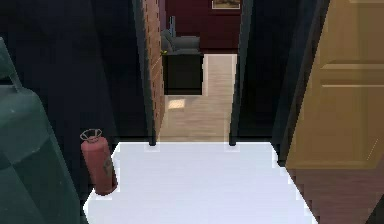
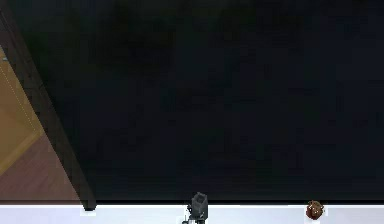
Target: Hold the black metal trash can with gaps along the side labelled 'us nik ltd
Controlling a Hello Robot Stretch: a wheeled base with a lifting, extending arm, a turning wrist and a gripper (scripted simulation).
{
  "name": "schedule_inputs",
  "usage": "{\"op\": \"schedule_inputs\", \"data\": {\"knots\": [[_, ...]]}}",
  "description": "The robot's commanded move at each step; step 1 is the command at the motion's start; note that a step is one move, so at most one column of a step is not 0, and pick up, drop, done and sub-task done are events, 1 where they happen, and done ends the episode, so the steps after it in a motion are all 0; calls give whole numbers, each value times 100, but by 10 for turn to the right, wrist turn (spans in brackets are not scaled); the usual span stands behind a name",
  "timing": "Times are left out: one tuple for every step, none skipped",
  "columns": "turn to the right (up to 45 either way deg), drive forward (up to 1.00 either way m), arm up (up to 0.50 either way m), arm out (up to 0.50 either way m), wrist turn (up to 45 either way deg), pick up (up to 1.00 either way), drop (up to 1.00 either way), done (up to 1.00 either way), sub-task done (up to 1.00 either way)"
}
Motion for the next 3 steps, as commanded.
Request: {"op": "schedule_inputs", "data": {"knots": [[0, 0, 0, 0, 0, 100, 0, 0, 0], [0, 0, 10, 0, 0, 0, 0, 0, 0], [0, 0, 0, 0, 0, 0, 0, 100, 0]]}}
